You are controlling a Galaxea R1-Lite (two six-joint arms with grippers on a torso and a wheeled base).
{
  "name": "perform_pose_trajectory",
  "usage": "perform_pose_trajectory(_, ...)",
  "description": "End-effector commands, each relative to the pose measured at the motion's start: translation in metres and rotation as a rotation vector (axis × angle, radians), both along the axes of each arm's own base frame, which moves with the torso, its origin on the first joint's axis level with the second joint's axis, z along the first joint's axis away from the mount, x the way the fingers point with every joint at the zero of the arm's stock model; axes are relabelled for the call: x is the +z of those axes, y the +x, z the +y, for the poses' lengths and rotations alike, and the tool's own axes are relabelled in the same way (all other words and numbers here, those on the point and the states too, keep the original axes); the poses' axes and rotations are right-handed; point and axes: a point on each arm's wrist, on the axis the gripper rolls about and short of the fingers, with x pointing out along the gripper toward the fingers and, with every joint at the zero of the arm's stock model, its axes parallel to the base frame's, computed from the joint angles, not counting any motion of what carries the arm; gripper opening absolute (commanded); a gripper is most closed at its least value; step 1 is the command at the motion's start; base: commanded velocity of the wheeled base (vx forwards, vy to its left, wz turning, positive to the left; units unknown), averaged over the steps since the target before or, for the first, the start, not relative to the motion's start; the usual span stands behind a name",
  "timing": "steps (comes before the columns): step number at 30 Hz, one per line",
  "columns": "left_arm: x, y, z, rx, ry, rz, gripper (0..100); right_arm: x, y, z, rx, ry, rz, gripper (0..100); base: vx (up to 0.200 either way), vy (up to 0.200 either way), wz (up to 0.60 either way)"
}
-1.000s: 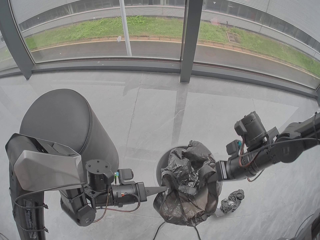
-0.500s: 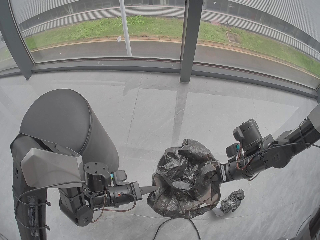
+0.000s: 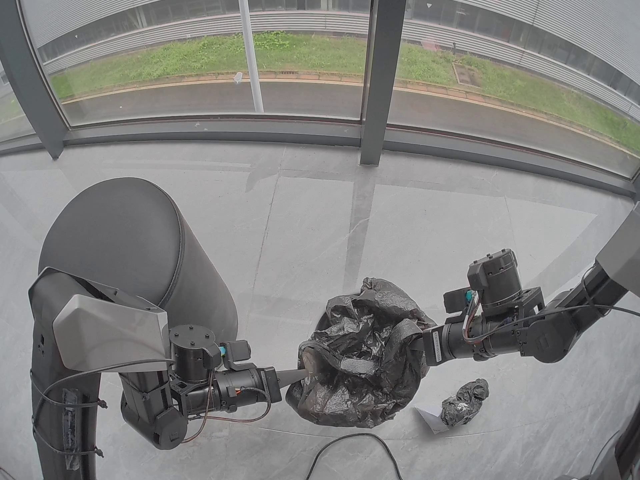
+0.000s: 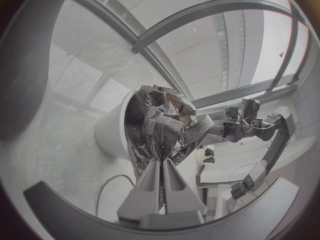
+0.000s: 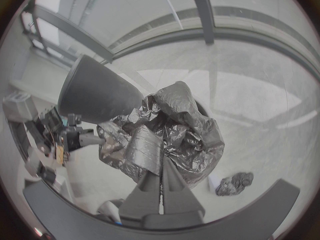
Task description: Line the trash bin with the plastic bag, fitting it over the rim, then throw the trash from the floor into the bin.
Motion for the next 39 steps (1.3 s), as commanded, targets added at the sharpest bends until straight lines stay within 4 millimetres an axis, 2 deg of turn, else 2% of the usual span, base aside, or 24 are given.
perform_pose_trajectory(1,-0.011,0.015,-0.004,0.015,0.059,-0.106,0,-0.043,-0.008,-0.011,0.093,-0.116,0.011,0,0.000,0.000,0.00)
perform_pose_trajectory(4,-0.002,0.021,-0.006,0.034,0.046,-0.149,0,-0.042,-0.010,-0.017,0.144,-0.124,-0.011,0,0.000,0.000,0.00)
perform_pose_trajectory(6,0.008,0.022,-0.007,0.036,0.032,-0.179,0,-0.031,-0.012,-0.019,0.147,-0.118,-0.044,0,0.000,0.000,0.00)
perform_pose_trajectory(10,0.014,0.023,-0.008,0.039,0.028,-0.205,0,-0.019,-0.019,-0.024,0.143,-0.111,-0.074,0,0.000,0.000,0.00)
perform_pose_trajectory(16,0.000,0.031,-0.009,0.083,0.083,-0.234,0,-0.008,-0.031,-0.044,0.152,-0.151,-0.128,0,0.000,0.000,0.00)
perform_pose_trajectory(19,-0.005,0.031,-0.010,0.090,0.101,-0.231,0,-0.008,-0.036,-0.046,0.161,-0.156,-0.127,0,0.000,0.000,0.00)
perform_pose_trajectory(25,-0.008,0.040,-0.015,0.107,0.115,-0.280,0,-0.017,-0.048,-0.049,0.181,-0.172,-0.107,0,0.000,0.000,0.00)
perform_pose_trajectory(32,-0.008,0.060,-0.024,0.154,0.099,-0.343,0,-0.049,-0.030,-0.041,0.192,-0.164,-0.152,0,0.000,0.000,0.00)
perform_pose_trajectory(39,-0.009,0.060,-0.026,0.140,0.120,-0.374,0,-0.052,-0.028,-0.039,0.257,-0.178,-0.207,0,0.000,0.000,0.00)
